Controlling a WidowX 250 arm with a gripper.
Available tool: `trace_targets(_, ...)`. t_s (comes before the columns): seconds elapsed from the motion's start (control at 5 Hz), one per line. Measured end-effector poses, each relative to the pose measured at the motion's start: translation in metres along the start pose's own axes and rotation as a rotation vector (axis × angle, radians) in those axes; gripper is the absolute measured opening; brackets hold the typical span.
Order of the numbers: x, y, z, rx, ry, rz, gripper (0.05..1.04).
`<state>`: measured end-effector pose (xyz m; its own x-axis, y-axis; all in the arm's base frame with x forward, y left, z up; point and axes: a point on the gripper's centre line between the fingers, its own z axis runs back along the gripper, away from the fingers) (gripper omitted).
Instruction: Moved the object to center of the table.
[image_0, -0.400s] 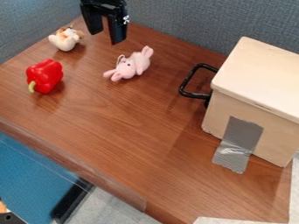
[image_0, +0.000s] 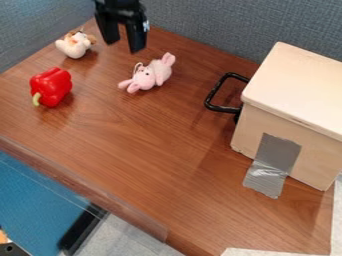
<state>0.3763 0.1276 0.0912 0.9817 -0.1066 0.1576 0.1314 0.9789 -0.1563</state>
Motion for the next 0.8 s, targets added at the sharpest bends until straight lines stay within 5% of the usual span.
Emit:
trace_targets(0.2, 0.006, 0.039, 0.008, 0.012, -0.044, 0.092, 1.001)
trace_targets(0.8, -0.012, 0.108, -0.006, 0.139, -0.012, 0.185, 1.001)
